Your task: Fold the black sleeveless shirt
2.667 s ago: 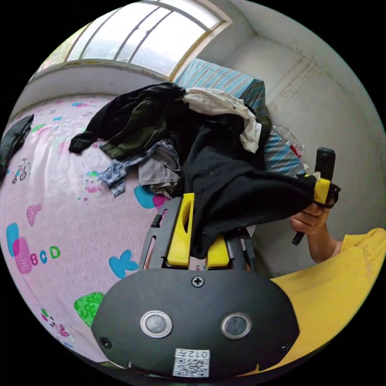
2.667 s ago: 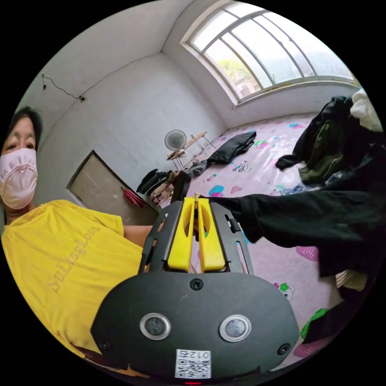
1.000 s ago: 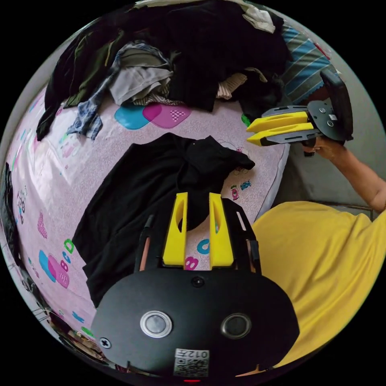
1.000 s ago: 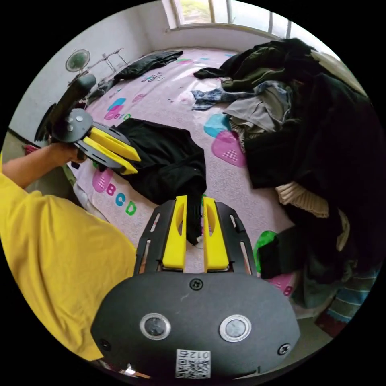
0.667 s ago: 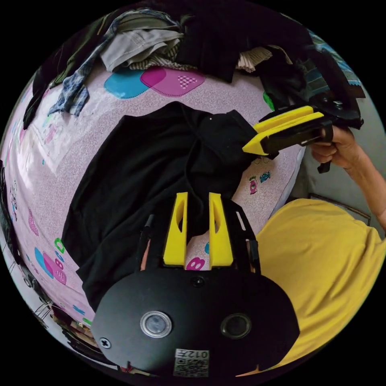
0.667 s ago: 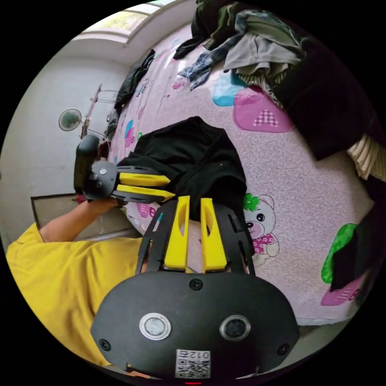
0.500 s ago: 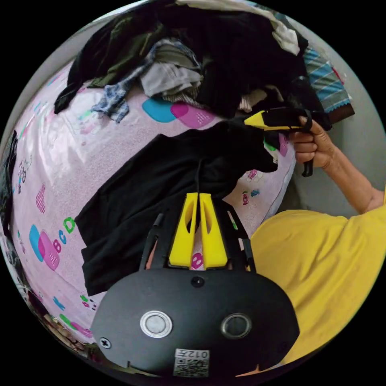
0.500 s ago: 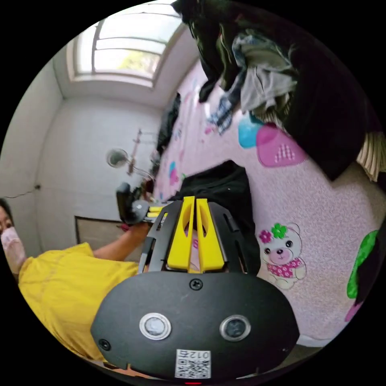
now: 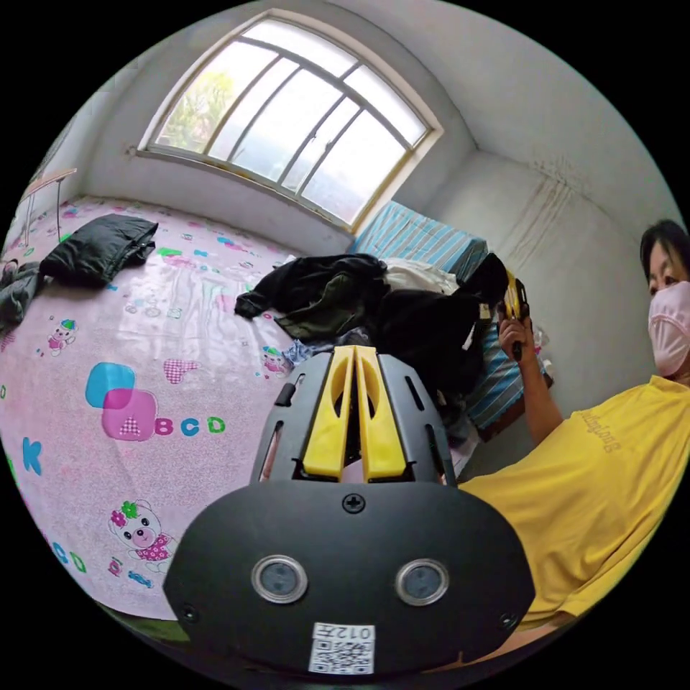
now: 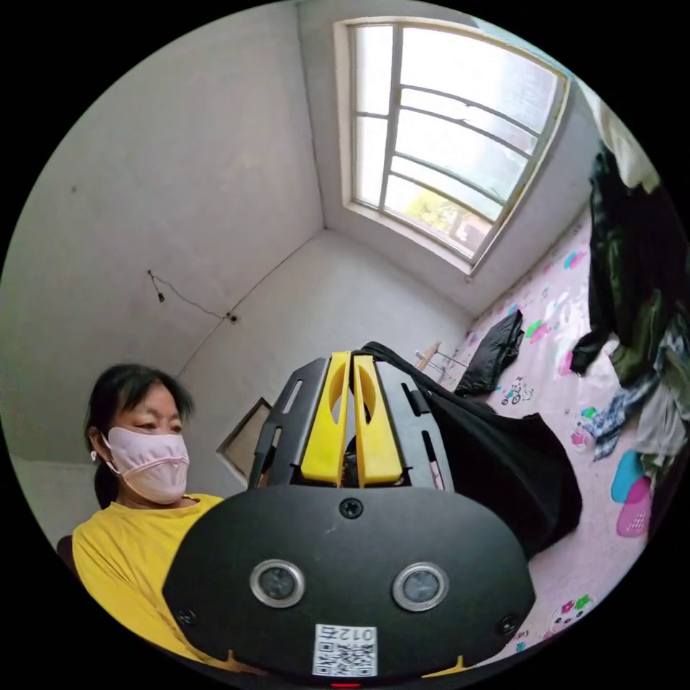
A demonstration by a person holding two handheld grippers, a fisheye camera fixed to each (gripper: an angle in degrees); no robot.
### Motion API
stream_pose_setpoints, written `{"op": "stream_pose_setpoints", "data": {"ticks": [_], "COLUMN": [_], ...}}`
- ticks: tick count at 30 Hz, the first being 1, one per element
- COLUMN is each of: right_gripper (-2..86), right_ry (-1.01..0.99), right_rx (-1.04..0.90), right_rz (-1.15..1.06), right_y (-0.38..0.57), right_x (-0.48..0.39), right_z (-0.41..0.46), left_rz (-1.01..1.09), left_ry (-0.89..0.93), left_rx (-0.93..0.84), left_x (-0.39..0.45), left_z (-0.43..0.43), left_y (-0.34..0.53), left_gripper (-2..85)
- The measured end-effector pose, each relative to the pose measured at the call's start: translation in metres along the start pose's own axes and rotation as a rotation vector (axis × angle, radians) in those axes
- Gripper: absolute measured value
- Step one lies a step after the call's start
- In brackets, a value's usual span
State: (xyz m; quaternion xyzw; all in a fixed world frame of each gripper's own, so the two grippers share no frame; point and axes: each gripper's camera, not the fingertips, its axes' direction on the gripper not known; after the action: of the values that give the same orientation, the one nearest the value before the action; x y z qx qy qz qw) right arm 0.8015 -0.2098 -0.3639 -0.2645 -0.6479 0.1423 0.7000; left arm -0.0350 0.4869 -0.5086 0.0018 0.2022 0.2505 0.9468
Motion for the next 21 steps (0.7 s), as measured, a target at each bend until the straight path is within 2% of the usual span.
{"op": "stream_pose_setpoints", "data": {"ticks": [4,9,13,21], "right_gripper": [0.8,0.9,0.9,0.9], "right_ry": [0.000,0.001,0.041,0.074], "right_rx": [-0.102,-0.083,-0.074,-0.028], "right_rz": [-0.032,-0.086,-0.153,-0.150], "right_y": [0.001,0.005,0.014,0.048], "right_x": [-0.034,-0.075,-0.112,-0.146], "right_z": [0.013,-0.001,-0.016,-0.044], "left_rz": [-0.012,0.016,0.143,0.338], "left_ry": [0.082,0.130,0.323,0.498], "left_rx": [-0.019,-0.093,-0.222,-0.233], "left_x": [-0.009,-0.011,0.013,0.075], "left_z": [-0.007,0.010,0.041,0.036], "left_y": [0.016,0.019,0.027,0.076], "left_gripper": [4.3,9.2,12.9,15.1]}}
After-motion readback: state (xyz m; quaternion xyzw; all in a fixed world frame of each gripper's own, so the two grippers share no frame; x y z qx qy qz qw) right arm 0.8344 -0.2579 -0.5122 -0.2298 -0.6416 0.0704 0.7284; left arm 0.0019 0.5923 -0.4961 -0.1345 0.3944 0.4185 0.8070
